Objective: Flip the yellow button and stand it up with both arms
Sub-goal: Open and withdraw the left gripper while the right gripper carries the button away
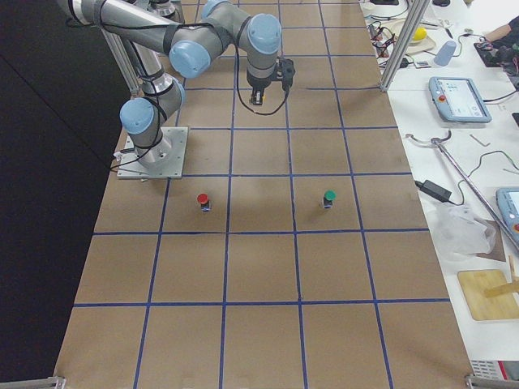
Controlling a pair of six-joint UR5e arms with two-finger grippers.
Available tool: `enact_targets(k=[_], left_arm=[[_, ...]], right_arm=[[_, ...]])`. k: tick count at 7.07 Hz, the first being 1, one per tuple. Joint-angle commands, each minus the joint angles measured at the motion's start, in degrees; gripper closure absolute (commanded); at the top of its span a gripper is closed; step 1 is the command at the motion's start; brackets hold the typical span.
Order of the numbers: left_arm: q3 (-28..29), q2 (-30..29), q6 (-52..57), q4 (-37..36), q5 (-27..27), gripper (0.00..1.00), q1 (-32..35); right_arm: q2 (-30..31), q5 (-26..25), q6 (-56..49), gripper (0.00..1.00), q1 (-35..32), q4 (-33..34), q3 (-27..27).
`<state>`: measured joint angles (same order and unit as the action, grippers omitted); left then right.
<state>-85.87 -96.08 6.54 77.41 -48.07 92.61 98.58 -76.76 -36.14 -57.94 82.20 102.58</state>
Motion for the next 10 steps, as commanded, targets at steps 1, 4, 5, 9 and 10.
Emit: enact_targets(k=[1,4,5,9,10], left_arm=[[1.68,1.23,0.66,9.58,-25.66,0.0,-0.59],[0.62,3.88,2.07,18.08,-38.59,0.0,-7.5],[-0.17,4.49,1.99,17.6,-38.07,0.0,-8.05],[-0.18,6.52,-0.55,17.16,-41.13,0.0,-7.27],[-0.09,5.91,-4.13,13.85,-41.14,0.0,-7.18]], right_arm=[[-0.14,-4.27,-20.38,0.85,5.1,10.56,5.58],[-0.49,-3.49,-43.42,0.85,11.32,23.07,13.59],[-3.36,-3.4,-48.71,0.85,13.09,26.49,13.69],[-16.82,-0.77,-73.57,0.83,18.55,38.79,13.52],[-18.93,-0.67,-77.73,0.83,19.17,40.65,13.34]])
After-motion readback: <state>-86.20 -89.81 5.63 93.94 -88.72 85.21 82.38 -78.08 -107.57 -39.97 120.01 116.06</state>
